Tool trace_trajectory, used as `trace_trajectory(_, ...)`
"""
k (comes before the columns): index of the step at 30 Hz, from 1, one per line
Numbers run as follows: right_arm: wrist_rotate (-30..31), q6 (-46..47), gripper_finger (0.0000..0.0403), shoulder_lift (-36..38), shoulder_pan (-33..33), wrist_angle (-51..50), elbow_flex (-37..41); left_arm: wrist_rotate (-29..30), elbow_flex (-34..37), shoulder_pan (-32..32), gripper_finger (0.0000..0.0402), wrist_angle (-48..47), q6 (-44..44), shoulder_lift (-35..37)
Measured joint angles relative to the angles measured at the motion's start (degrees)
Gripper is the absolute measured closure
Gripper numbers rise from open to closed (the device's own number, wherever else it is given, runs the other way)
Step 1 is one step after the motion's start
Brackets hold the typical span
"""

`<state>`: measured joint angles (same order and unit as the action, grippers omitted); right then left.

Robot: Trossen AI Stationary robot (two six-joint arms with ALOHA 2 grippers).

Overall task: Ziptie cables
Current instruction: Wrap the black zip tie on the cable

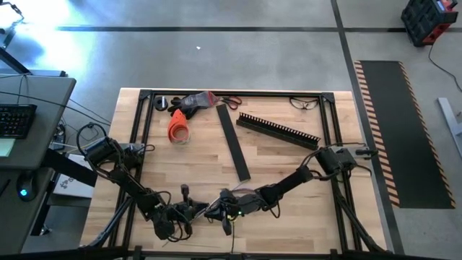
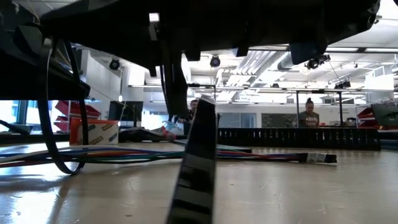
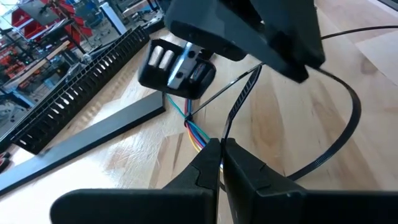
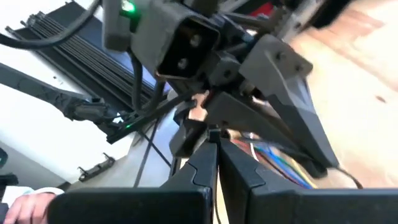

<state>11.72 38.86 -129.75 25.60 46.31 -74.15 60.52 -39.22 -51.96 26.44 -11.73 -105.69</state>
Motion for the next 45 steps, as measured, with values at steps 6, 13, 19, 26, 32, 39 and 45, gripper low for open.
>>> trace_trajectory(6, -0.17, 1.24, 0.0403, -0.02, -0.25, -1.27, 0.0, -0.01, 0.0, 0.0, 0.0402, 0.0, 0.01, 0.0)
trace_trajectory(13, -0.19, 2.73, 0.0403, -0.02, -0.46, -1.51, 0.0, 0.14, 0.0, -0.17, 0.0402, 0.0, 0.93, 0.0)
trace_trajectory(19, -0.15, 4.75, 0.0403, -0.02, -0.5, -1.53, 0.0, 0.12, 0.0, -0.19, 0.0402, 0.0, 1.01, 0.0)
trace_trajectory(26, -0.15, 7.5, 0.0403, -0.02, -0.5, -2.55, -0.02, 0.12, 0.0, -0.26, 0.0402, -0.02, 1.51, 0.0)
trace_trajectory(32, -0.11, 8.81, 0.0403, -0.04, -0.5, -2.74, -0.02, 0.1, 0.02, -0.36, 0.0402, 0.01, 1.51, 0.0)
trace_trajectory(39, -0.04, 10.24, 0.0403, -0.04, -0.5, -3.63, -0.02, 0.43, 0.02, -0.76, 0.0402, 0.02, 1.9, 0.0)
trace_trajectory(45, 0.8, 11.72, 0.0403, -0.04, -0.5, -6.12, -0.02, 0.63, 0.02, -0.74, 0.0402, 0.04, 1.95, 0.0)
